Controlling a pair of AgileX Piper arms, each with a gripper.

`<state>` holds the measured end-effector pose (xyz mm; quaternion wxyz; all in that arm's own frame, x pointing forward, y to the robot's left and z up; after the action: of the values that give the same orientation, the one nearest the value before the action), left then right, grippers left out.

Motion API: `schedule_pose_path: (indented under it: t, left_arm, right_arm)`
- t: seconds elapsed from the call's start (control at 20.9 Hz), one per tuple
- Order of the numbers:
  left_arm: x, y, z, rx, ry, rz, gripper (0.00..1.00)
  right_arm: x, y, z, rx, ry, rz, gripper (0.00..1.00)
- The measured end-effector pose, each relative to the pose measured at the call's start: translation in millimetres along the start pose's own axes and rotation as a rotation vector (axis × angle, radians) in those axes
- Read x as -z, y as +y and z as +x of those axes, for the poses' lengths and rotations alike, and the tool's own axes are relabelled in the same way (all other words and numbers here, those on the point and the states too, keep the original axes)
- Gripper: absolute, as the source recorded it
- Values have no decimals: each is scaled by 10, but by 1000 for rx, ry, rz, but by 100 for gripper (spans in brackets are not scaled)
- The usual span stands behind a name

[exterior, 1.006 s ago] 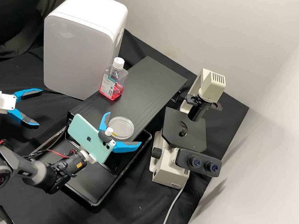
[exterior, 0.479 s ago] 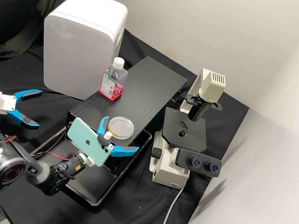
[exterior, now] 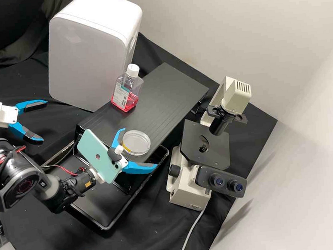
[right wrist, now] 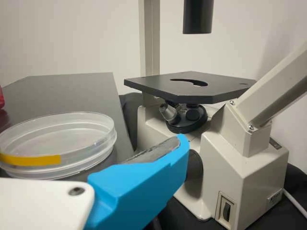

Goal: Remove the lid from the petri dish

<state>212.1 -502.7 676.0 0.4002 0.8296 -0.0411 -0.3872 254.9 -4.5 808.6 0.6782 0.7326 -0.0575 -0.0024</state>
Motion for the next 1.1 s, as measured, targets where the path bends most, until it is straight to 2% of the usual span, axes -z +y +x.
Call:
schedule_pose_path:
  t: [0.19, 0.38, 0.48, 0.67, 0.91, 1.1]
  left_arm:
    - [0, 0, 0, 0, 0, 0, 100]
    - [0, 0, 0, 0, 0, 0, 100]
    - [0, 0, 0, 0, 0, 0, 100]
    - [0, 0, 0, 0, 0, 0, 100]
    - [0, 0, 0, 0, 0, 0, 100]
    - [0, 0, 0, 0, 0, 0, 100]
  right_arm:
    - [13, 22, 48, -7, -12, 1, 100]
    - [57, 20, 92, -12, -13, -19, 100]
    - [112, 9, 120, -7, 9, -26, 100]
    - [220, -64, 145, 36, 70, -52, 100]
    - [286, -98, 178, 51, 88, -77, 100]
    - [295, -100, 183, 52, 91, -77, 100]
